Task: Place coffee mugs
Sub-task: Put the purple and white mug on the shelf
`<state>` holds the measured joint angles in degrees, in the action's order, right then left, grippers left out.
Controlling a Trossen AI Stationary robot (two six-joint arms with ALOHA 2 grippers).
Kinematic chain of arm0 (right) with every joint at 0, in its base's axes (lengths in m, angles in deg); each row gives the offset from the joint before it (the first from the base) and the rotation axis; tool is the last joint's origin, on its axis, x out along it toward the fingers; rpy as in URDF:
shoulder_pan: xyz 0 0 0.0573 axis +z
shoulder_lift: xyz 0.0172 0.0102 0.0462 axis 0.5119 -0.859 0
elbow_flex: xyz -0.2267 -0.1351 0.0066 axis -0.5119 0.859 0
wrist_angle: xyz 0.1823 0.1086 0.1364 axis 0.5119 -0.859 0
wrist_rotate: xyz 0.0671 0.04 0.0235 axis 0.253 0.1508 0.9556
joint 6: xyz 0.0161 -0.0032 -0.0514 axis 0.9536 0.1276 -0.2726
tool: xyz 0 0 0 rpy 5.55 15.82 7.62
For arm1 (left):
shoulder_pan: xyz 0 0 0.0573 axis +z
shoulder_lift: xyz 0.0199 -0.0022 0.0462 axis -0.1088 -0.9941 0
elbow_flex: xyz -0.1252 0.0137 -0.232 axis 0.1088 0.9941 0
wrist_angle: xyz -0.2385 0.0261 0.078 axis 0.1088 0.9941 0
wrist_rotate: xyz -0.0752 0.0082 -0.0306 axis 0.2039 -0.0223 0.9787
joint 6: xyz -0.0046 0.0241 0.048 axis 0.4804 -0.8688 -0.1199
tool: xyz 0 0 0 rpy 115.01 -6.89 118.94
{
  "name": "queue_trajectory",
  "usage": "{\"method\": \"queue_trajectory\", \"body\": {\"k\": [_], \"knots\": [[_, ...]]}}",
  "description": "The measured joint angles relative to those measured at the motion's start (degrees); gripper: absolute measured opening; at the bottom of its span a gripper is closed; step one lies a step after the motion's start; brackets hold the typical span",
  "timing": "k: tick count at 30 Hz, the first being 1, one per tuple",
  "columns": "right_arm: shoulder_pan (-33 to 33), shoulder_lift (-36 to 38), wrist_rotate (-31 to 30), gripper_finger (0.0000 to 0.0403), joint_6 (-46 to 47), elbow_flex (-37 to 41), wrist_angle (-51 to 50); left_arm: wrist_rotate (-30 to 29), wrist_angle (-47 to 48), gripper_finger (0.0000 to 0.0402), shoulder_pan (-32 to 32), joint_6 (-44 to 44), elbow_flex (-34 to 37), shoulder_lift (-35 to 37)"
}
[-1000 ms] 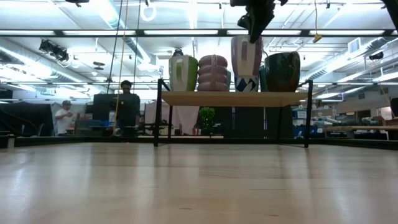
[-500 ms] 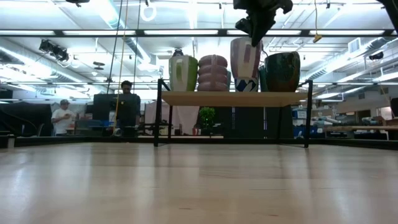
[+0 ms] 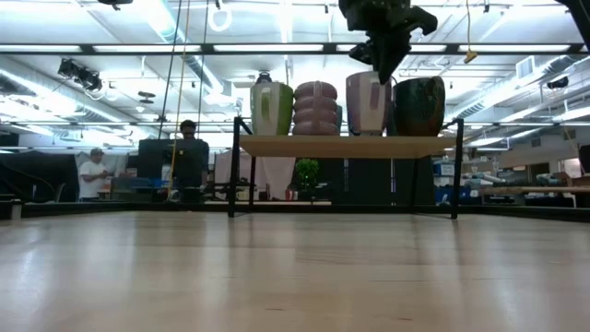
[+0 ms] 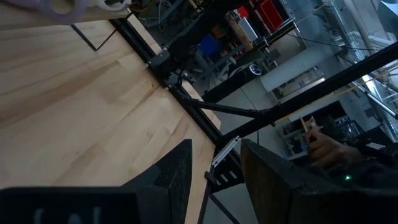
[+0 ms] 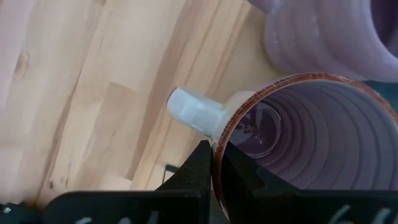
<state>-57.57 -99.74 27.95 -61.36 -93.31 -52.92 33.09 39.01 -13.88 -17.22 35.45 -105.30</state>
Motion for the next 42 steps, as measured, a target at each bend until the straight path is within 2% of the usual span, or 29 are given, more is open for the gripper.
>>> {"method": "queue_trajectory", "body": {"k": [14,24,32,42], "knots": [[-2.2,0.0,2.0,0.0027,-4.8,1.7,1.1,-0.6,0.0,0.0142,0.0,-0.1,0.0,0.0],[-2.2,0.3,1.6,0.0030,-3.1,4.5,2.7,-0.7,0.0,0.0142,0.0,-0.2,0.0,0.0],[-2.2,-0.1,0.8,0.0076,-0.8,4.9,3.9,-0.7,0.0,0.0142,0.0,-0.2,0.0,0.0],[-1.5,-0.1,-4.9,0.0135,-1.9,4.8,3.8,-0.6,0.3,0.0142,0.0,-0.2,0.0,0.0]]}}
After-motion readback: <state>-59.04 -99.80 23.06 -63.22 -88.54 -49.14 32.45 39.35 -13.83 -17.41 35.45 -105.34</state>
